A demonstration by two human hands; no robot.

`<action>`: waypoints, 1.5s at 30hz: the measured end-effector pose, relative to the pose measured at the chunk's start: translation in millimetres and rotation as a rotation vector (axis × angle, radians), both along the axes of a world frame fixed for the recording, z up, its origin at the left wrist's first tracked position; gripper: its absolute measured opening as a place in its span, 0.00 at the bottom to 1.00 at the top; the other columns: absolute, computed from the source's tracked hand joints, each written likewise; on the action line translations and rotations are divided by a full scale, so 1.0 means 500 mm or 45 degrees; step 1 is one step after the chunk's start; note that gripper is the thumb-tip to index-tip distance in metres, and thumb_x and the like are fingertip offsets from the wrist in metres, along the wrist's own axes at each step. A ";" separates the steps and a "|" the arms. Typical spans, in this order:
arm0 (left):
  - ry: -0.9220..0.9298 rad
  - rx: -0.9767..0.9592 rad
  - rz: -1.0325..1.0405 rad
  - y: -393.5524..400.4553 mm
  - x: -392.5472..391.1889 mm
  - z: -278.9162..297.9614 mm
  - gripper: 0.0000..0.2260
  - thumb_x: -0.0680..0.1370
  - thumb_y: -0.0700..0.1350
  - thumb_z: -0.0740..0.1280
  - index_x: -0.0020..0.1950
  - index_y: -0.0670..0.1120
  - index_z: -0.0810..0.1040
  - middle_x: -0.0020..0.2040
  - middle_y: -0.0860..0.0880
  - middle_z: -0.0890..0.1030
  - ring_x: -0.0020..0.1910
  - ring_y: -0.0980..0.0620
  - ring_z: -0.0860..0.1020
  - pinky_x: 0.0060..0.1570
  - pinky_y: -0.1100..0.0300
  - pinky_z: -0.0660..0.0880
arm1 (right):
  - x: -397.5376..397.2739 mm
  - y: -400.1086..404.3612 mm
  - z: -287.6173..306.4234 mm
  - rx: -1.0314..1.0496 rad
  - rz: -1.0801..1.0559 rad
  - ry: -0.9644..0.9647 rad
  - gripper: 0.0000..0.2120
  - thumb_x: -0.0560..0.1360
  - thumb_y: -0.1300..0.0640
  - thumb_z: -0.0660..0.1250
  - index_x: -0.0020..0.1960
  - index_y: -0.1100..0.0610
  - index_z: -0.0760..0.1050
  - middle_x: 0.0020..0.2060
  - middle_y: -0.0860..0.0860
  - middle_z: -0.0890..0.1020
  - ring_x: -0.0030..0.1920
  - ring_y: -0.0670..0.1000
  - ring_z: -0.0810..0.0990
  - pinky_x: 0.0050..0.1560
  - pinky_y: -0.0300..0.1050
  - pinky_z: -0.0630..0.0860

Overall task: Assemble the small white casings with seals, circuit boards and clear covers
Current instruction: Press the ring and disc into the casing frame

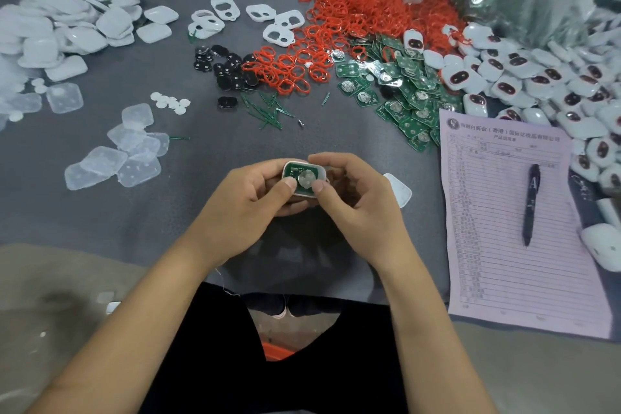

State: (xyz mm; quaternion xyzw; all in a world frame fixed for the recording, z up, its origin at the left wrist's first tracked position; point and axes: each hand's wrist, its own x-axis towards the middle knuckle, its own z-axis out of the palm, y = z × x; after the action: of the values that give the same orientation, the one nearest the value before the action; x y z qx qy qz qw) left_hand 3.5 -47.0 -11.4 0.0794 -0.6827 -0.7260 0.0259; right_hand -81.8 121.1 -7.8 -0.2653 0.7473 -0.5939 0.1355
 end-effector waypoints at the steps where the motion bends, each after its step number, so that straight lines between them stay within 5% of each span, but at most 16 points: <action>1: 0.010 -0.005 -0.008 -0.001 0.000 0.000 0.15 0.86 0.35 0.58 0.69 0.44 0.79 0.59 0.49 0.86 0.60 0.50 0.84 0.56 0.62 0.81 | -0.001 0.000 0.000 0.006 0.003 0.010 0.12 0.79 0.64 0.70 0.60 0.52 0.82 0.46 0.51 0.86 0.42 0.58 0.83 0.47 0.60 0.80; 10: 0.027 -0.036 -0.032 -0.003 0.001 0.001 0.16 0.86 0.35 0.58 0.72 0.43 0.77 0.61 0.49 0.85 0.63 0.51 0.82 0.59 0.61 0.80 | -0.001 -0.002 -0.007 0.025 0.009 0.062 0.13 0.79 0.62 0.71 0.58 0.45 0.80 0.46 0.48 0.86 0.41 0.56 0.82 0.44 0.57 0.80; 25: 0.040 0.003 -0.015 0.000 -0.003 -0.007 0.14 0.86 0.37 0.61 0.68 0.46 0.80 0.58 0.48 0.86 0.61 0.50 0.84 0.57 0.61 0.81 | -0.004 -0.008 -0.013 0.034 -0.052 0.011 0.07 0.79 0.57 0.70 0.56 0.51 0.83 0.47 0.48 0.87 0.45 0.57 0.84 0.49 0.62 0.80; 33: 0.028 0.004 -0.036 -0.001 -0.003 -0.007 0.14 0.86 0.38 0.62 0.69 0.45 0.80 0.59 0.47 0.86 0.61 0.50 0.84 0.56 0.60 0.81 | 0.000 -0.006 -0.014 0.021 -0.113 0.020 0.07 0.79 0.57 0.73 0.56 0.50 0.84 0.46 0.46 0.86 0.44 0.49 0.83 0.48 0.52 0.81; 37: 0.016 0.043 -0.080 -0.004 -0.005 -0.005 0.14 0.85 0.35 0.63 0.70 0.43 0.79 0.60 0.46 0.86 0.62 0.49 0.83 0.58 0.62 0.80 | 0.003 -0.010 -0.014 0.002 -0.200 -0.015 0.07 0.77 0.55 0.76 0.53 0.46 0.82 0.41 0.48 0.85 0.40 0.54 0.82 0.45 0.55 0.80; 42: 0.005 0.103 0.016 -0.001 -0.010 -0.003 0.14 0.84 0.33 0.64 0.67 0.43 0.79 0.57 0.46 0.87 0.59 0.50 0.85 0.55 0.62 0.81 | 0.010 -0.012 -0.013 -0.005 -0.252 0.077 0.09 0.76 0.52 0.76 0.52 0.44 0.78 0.45 0.44 0.83 0.37 0.44 0.77 0.39 0.37 0.72; 45: 0.004 0.159 0.062 0.003 -0.010 -0.001 0.14 0.84 0.33 0.63 0.68 0.44 0.78 0.57 0.46 0.87 0.58 0.52 0.84 0.55 0.62 0.81 | 0.012 -0.007 -0.010 0.013 -0.220 0.305 0.12 0.75 0.56 0.77 0.54 0.45 0.79 0.52 0.46 0.79 0.47 0.46 0.79 0.45 0.38 0.73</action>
State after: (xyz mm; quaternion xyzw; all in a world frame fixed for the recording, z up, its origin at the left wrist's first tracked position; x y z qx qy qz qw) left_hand -1.7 -45.6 -12.0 0.0964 -0.6338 -0.7664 0.0396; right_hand -75.9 117.5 -12.7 -0.2684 0.7812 -0.5636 -0.0050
